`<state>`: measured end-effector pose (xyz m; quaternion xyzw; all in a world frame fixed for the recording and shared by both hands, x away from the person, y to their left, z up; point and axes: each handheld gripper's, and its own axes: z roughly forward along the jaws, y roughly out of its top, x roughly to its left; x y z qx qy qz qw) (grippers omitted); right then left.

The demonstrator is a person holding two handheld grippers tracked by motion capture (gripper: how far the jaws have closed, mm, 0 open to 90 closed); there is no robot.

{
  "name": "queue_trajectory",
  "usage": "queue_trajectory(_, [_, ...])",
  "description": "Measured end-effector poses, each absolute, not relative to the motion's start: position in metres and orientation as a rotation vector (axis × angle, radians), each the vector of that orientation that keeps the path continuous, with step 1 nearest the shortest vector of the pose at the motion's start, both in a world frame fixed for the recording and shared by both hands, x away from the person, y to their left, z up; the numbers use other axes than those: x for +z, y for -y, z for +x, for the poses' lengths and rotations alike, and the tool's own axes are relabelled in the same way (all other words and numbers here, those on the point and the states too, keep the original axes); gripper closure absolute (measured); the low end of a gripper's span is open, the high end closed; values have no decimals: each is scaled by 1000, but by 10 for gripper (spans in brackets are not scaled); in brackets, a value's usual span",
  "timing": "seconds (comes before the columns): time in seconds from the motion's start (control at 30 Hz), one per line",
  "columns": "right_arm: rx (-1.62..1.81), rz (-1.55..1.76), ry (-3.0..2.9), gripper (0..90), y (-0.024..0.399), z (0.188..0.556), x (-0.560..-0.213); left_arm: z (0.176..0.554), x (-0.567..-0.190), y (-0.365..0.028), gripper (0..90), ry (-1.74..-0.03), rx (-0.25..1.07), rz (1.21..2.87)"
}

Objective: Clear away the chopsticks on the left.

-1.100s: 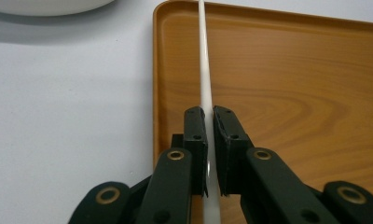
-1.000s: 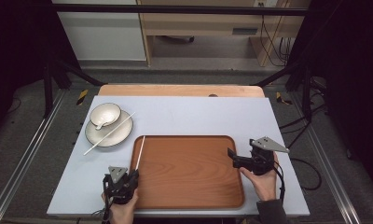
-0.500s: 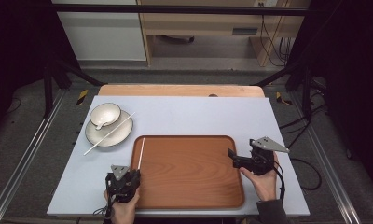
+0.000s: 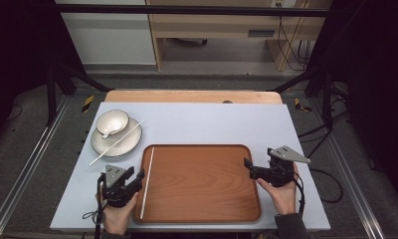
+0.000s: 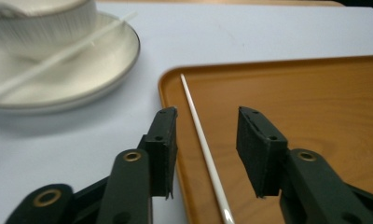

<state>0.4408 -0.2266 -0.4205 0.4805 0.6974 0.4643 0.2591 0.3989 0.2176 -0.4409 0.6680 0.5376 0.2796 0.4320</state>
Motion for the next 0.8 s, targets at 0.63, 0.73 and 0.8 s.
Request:
queue_trajectory(0.63, [1264,1304,-1888,74,227,441,-421,441,-401,-269,362,-1131,676,1850])
queue_trajectory(0.73, [1264,1307,-1886,74,228,441,-421,446,-407,-275,329,-1130,671,1891])
queue_trajectory(0.8, [1264,1307,-1887,75,227,441,-421,448,-409,-279,315,-1131,677,1910])
